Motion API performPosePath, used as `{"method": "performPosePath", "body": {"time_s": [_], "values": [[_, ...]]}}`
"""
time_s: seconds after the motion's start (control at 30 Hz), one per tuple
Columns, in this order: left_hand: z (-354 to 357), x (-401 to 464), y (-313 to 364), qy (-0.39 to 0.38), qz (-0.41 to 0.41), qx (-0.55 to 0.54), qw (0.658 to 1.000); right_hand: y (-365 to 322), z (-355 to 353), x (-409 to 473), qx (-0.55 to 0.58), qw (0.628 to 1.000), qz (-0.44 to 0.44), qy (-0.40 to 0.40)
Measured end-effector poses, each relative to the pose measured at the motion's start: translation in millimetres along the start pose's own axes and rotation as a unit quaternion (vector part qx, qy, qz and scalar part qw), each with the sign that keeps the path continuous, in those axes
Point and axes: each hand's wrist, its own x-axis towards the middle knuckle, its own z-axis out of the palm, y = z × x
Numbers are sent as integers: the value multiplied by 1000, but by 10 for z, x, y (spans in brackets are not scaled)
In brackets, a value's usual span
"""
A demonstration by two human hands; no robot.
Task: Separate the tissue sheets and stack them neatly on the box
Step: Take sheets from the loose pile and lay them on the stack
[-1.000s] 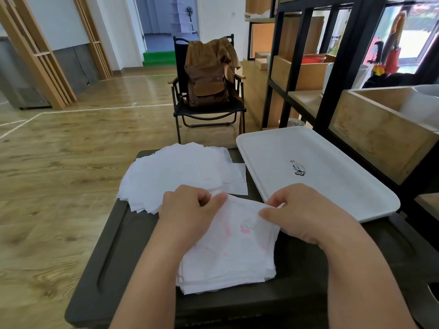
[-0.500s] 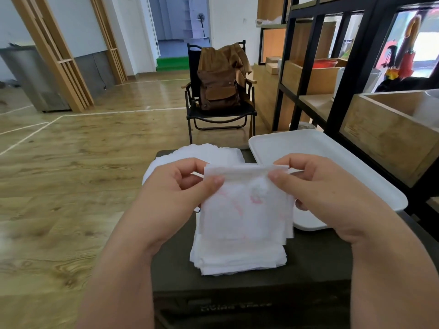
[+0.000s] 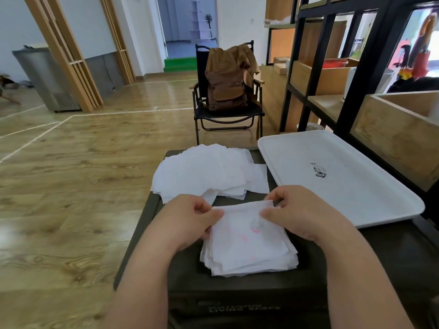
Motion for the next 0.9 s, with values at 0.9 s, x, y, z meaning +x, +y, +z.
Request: {"method": "performPosePath", "body": {"time_s": [0.9], "values": [[105,453,-112,278,212,62,935,-147,142,200,127,976,-105,143]]}}
